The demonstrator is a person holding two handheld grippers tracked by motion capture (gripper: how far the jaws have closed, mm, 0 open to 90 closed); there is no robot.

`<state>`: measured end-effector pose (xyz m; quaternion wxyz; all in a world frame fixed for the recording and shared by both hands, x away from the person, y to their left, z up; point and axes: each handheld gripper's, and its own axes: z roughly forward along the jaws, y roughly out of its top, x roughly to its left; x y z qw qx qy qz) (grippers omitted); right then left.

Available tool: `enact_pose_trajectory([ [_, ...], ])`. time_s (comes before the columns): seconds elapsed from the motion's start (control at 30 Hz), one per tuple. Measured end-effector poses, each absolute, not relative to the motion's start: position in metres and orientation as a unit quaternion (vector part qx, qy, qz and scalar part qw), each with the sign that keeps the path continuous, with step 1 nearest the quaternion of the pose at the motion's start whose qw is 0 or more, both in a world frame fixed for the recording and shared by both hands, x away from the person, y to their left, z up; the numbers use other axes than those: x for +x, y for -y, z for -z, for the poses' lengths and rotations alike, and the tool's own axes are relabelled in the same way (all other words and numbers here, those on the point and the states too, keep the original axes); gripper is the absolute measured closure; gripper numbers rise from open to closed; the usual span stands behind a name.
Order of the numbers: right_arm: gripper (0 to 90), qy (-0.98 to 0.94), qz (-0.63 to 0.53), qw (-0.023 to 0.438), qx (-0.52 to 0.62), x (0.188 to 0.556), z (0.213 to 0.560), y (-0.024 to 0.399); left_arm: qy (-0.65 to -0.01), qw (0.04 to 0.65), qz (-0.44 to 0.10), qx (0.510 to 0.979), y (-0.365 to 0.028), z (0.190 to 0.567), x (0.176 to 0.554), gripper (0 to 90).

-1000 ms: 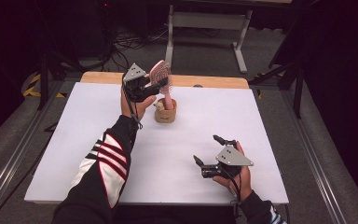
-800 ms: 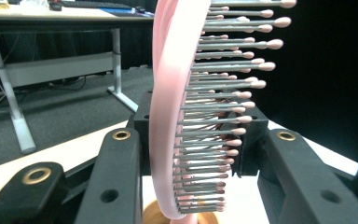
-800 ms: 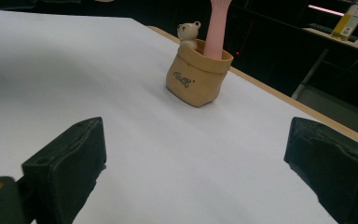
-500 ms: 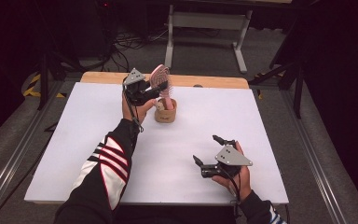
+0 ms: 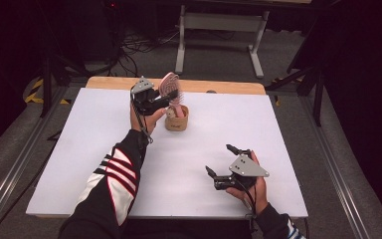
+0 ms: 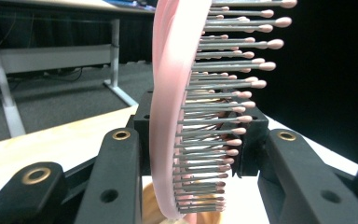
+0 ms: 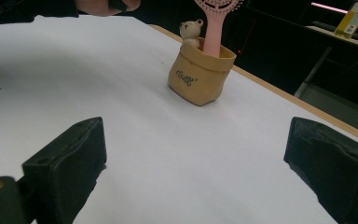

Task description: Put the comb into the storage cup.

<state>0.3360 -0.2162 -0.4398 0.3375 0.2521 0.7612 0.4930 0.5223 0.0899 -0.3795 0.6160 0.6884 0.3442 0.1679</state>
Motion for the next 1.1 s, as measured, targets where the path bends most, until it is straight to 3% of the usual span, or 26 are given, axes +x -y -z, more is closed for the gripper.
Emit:
enact_pose_trajectory([
  [1.1, 6.7, -0.769, -0.483, 0.335, 0.251, 0.337, 0.442, 0.215, -0.383, 0.584, -0.183, 0.692, -0.114, 0.388, 0.534, 54.2],
])
